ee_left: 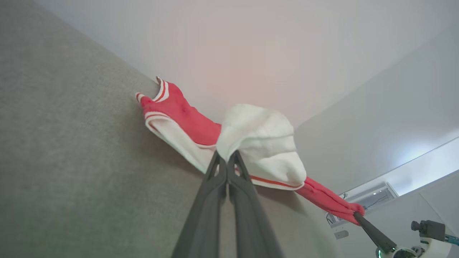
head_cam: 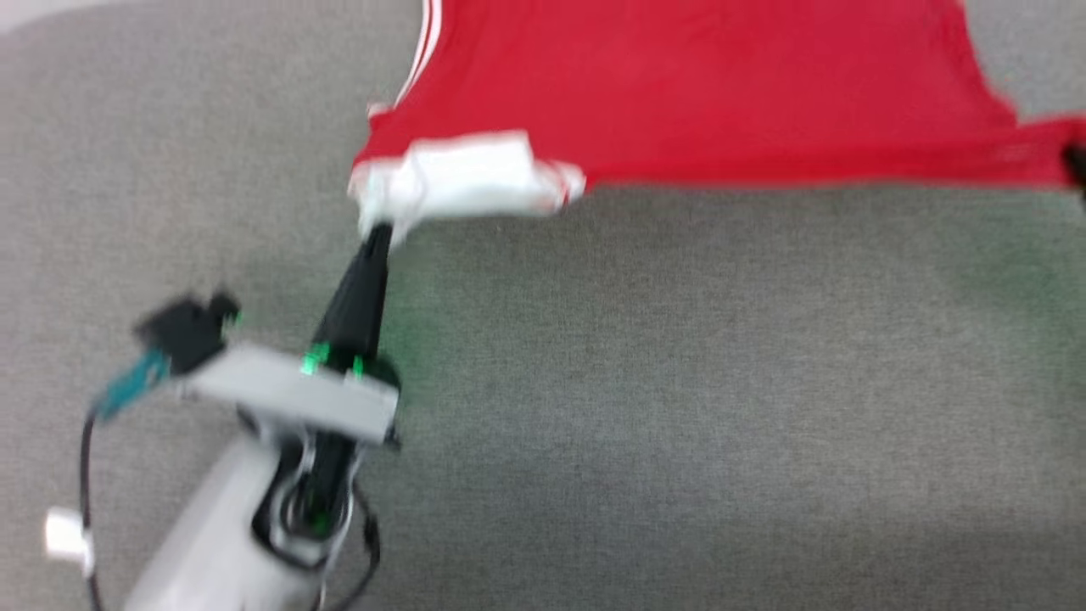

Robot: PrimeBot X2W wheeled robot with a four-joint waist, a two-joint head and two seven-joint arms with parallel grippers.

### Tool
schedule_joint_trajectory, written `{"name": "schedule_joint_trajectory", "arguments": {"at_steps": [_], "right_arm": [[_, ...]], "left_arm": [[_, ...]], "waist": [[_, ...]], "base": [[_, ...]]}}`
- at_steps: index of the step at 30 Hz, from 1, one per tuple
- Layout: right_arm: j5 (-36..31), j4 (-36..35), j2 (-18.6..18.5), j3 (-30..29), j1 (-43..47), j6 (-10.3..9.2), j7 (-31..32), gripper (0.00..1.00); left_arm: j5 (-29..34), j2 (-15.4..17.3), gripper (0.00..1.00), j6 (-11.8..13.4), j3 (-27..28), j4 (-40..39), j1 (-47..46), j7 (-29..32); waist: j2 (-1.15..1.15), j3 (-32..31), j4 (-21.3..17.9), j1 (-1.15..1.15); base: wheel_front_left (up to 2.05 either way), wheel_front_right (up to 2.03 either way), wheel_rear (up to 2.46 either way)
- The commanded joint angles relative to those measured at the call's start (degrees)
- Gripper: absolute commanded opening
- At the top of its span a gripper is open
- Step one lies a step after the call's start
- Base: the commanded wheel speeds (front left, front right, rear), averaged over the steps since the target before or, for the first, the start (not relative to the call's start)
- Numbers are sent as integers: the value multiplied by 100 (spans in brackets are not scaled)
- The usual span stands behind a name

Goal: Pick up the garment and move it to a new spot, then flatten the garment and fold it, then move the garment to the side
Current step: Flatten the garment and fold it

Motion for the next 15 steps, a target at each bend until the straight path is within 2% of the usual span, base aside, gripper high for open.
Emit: {"name": "schedule_joint_trajectory", "arguments": {"at_steps": [1, 2, 6, 11, 15], "right_arm": [[78, -288, -119, -123, 473, -12, -22, 0], [78, -288, -119, -123, 473, -12, -22, 0], [50, -699, -300, -305, 1227, -12, 29, 0], [14, -1172, -503, -721, 2110, -12, 89, 0], [-38, -1489, -494, -1161, 2839, -12, 118, 0]], "left_arm": [[24, 85, 0, 113, 118, -418, 569, -23], [24, 85, 0, 113, 118, -418, 569, -23], [70, 224, 0, 132, 120, -1245, 1463, -16], [149, 576, 0, 118, 41, -1990, 2214, 10], [174, 839, 0, 163, -1, -2548, 2714, 64]], "waist": [[0, -273, -75, 0], [0, -273, -75, 0], [0, -428, -128, 0], [0, -530, -112, 0], [0, -569, -112, 0]], "base": [[0, 0, 0], [0, 0, 0], [0, 0, 0], [0, 0, 0], [0, 0, 0]]}}
